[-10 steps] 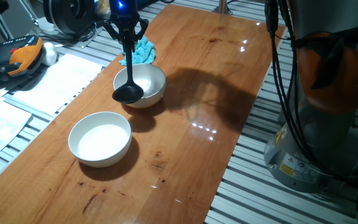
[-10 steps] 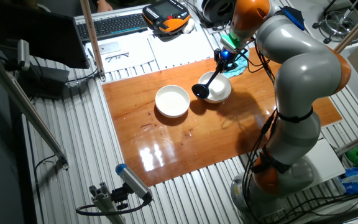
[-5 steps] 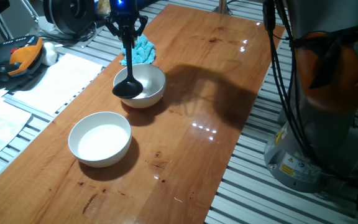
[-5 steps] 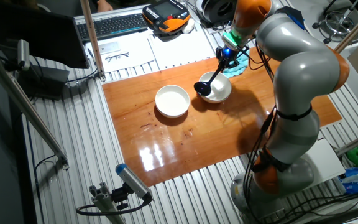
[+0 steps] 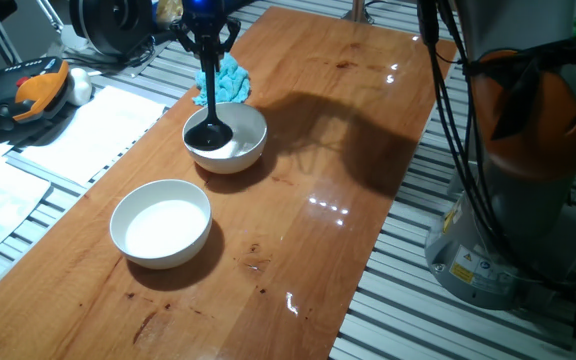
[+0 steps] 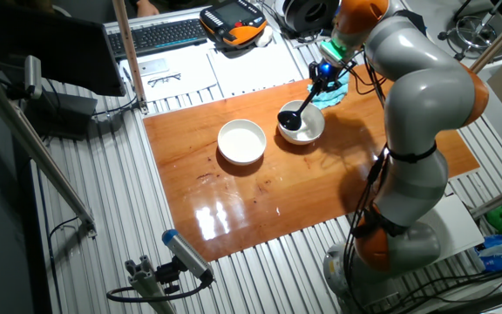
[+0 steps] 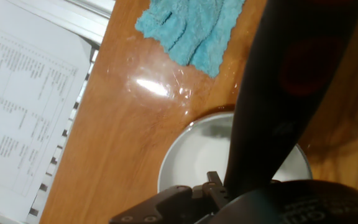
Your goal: Scoop water with a large spoon from one bowl to another
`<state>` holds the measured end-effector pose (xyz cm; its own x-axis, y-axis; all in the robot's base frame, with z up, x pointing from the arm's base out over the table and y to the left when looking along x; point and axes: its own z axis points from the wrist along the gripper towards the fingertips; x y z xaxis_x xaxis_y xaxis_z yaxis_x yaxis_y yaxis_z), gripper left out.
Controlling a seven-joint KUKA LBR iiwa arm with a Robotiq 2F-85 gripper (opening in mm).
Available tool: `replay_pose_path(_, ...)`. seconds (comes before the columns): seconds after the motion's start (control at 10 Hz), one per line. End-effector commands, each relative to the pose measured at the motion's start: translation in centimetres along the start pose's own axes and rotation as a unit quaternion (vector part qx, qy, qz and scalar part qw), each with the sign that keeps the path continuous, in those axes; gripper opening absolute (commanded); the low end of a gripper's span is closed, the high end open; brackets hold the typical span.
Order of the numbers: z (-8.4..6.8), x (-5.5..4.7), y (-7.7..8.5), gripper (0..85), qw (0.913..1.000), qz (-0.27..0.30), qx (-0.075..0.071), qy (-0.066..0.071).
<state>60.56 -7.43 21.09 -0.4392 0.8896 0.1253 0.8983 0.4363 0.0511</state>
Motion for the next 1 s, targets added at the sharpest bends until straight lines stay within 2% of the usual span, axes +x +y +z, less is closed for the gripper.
replay_pose_path(0.0,0.1,-0.16,0.03,0.0,1.0,-0.005,-0.002,0.0)
replay_pose_path(0.3,0.28,0.01,0.19,0.0,0.9998,-0.02,-0.005,0.003)
replay_pose_path(0.6,0.75,-0.49,0.5,0.0,0.9994,-0.034,-0.007,0.007)
replay_pose_path(0.9,1.02,-0.79,0.66,0.0,0.9967,-0.079,-0.017,0.006)
